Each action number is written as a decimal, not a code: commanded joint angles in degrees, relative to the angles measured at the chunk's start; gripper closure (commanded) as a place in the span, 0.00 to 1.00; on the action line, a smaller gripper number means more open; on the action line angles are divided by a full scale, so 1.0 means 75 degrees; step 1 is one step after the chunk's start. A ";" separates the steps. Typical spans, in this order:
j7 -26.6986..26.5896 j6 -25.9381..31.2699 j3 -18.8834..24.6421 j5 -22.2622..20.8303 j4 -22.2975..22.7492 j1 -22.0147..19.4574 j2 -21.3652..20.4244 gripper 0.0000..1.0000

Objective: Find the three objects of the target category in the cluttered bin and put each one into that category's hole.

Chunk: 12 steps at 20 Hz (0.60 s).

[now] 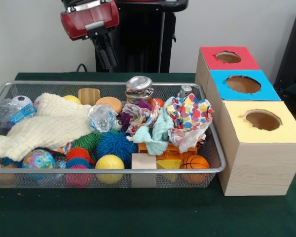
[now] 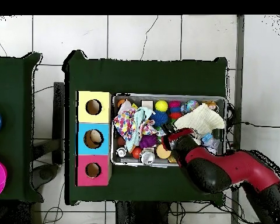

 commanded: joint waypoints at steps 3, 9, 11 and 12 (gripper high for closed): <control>-0.0795 0.0945 -0.0084 -0.0211 0.0096 0.0118 -0.0070 1.00; -0.0599 0.0809 -0.0293 -0.0352 0.0090 0.0182 -0.0209 1.00; -0.0555 0.0766 -0.0336 -0.0384 0.0097 0.0188 -0.0226 1.00; -0.0538 0.0729 -0.0346 -0.0409 0.0098 0.0188 -0.0232 1.00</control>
